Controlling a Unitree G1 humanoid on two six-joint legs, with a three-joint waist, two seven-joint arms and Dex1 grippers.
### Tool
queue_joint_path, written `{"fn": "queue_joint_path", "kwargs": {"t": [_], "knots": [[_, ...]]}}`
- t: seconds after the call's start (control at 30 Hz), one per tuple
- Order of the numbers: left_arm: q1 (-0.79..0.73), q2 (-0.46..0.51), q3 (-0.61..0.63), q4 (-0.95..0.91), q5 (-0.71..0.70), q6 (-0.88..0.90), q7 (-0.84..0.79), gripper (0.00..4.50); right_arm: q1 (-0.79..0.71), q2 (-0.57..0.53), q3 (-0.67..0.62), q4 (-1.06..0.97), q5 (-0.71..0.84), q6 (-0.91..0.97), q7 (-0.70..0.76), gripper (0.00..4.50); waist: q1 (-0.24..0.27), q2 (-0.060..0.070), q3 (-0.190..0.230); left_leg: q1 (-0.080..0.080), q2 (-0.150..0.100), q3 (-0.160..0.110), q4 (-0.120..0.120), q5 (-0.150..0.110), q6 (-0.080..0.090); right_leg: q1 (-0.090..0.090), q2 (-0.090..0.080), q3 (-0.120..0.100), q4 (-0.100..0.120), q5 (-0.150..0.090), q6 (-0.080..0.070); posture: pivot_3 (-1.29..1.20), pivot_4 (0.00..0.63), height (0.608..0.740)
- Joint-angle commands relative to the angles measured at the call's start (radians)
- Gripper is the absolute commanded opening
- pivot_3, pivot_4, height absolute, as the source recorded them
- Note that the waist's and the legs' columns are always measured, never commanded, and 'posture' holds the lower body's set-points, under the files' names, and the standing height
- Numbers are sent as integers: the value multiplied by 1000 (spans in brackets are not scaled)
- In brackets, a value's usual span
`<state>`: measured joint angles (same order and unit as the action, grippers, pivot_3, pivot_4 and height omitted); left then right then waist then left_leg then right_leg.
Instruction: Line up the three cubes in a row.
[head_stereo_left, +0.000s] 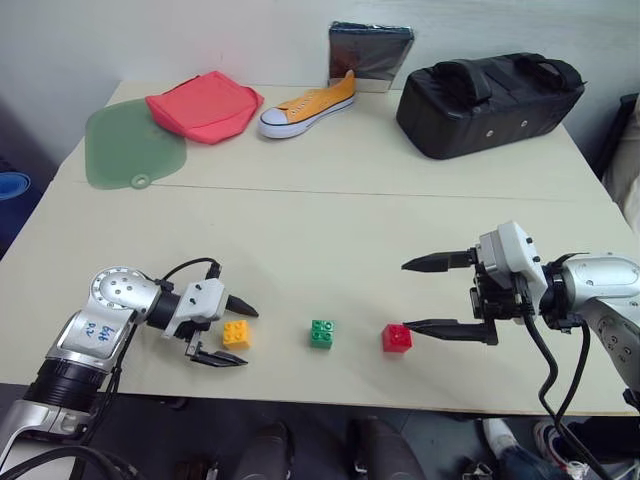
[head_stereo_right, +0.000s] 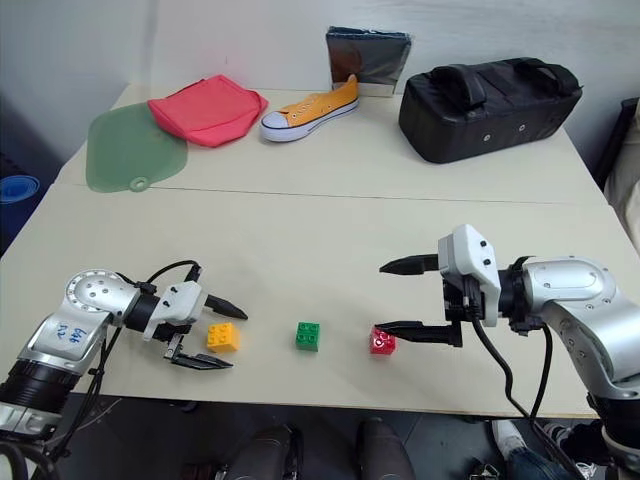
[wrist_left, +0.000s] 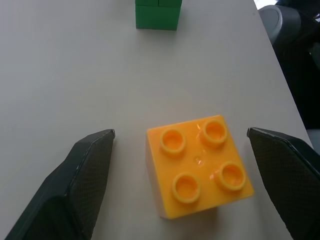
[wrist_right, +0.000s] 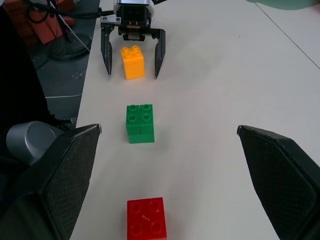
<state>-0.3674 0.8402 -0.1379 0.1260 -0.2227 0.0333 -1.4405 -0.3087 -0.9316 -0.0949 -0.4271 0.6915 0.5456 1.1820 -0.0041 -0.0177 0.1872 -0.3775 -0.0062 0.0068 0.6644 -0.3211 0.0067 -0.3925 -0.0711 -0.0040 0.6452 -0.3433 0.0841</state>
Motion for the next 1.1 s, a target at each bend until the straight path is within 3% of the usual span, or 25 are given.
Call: {"fn": "queue_joint_path", "kwargs": {"t": [0.03, 0.13, 0.37, 0.67, 0.8, 1.07, 1.1], "knots": [[4, 19, 12, -21, -13, 38, -6, 4291, -16, 8, -21, -8, 15, -8, -1, 4500, 0, 0, 0, 0, 0, 0, 0, 0, 0, 0, 0, 0, 0, 0, 0, 0, 150, 740], [6, 27, 11, -29, -26, 64, -23, 3646, -16, 10, -21, -7, 13, -9, -1, 4500, -1, 0, 0, 0, 0, 0, 0, 0, 0, 0, 0, 0, 0, 0, 0, 0, 150, 740], [2, 39, 15, -23, -31, 66, -49, 1559, -6, 9, -19, -11, 4, -19, 2, 4500, 0, 0, 0, 0, 0, 0, 0, 0, 0, 0, 0, 0, 0, 0, 0, 0, 150, 740], [-99, 9, -18, 144, 42, -146, -84, 1529, -2, 6, -16, -9, -3, -28, 12, 4500, 0, 0, 0, 0, 0, 0, 0, 0, 0, 0, 0, 0, 0, 0, 0, 0, 150, 740], [-178, -26, -37, 214, 53, -147, -78, 1529, 1, 5, -17, -16, -2, -23, 5, 4500, 1, 0, 0, -1, 0, 0, 1, 0, 0, 0, 0, -1, 0, 0, 0, 0, 150, 740], [-176, -33, -52, 183, 38, -97, -94, 1529, 25, 2, -33, -33, 5, -17, -15, 4500, 0, 0, 0, -1, 0, 0, 1, 1, -1, -1, 1, -1, 1, 0, 0, 0, 150, 740], [-174, -32, -54, 176, 36, -92, -94, 2242, 25, 2, -33, -33, 6, -16, -17, 4500, 0, 0, 0, -1, 0, 0, 1, 1, -1, 0, 0, -1, 1, 0, 0, 0, 150, 740]]}}
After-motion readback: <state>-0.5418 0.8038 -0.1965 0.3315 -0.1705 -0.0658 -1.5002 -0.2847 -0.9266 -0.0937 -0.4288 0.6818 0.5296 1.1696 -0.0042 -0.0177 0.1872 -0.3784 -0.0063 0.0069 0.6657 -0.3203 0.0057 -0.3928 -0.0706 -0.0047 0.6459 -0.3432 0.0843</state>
